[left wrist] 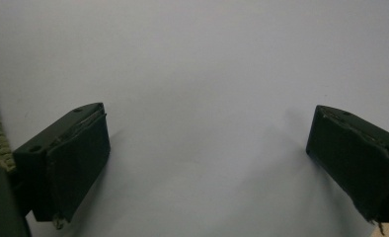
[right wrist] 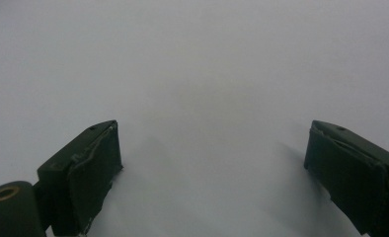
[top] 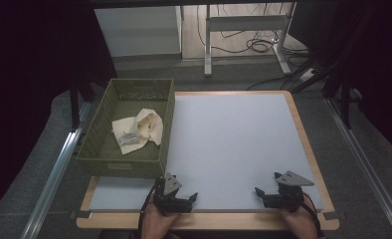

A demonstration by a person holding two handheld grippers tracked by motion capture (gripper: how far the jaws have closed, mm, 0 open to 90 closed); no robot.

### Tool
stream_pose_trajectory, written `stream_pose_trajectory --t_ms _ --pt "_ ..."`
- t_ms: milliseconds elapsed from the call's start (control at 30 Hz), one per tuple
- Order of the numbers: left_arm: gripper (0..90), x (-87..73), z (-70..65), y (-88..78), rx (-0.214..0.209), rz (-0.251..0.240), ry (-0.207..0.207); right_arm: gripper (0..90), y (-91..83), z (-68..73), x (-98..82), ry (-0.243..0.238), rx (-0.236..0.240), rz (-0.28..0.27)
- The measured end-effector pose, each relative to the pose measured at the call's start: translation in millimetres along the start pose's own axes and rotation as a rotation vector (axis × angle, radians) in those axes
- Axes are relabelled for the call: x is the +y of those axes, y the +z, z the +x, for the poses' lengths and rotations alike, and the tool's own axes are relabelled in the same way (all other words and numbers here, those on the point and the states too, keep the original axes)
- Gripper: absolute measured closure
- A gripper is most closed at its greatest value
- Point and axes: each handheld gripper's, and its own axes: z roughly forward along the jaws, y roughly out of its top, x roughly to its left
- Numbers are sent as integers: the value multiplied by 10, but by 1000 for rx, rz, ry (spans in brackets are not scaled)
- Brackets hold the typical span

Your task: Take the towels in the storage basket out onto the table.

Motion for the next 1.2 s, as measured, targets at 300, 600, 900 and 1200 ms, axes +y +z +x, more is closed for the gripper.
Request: stream_pose_trajectory --t_ms 300,600,900,1200 --pt "55 108 -24 -4 -32 61 -8 74 0 3 -3 1 0 -3" --pt "48 325 -59 -4 -78 84 58 74 -1 5 -5 3 0 -4" --pt "17 464 -27 62 -145 115 85 74 -2 5 -6 4 0 -4" --pt "0 579 -23 113 -182 106 97 74 -2 5 -6 4 0 -4"
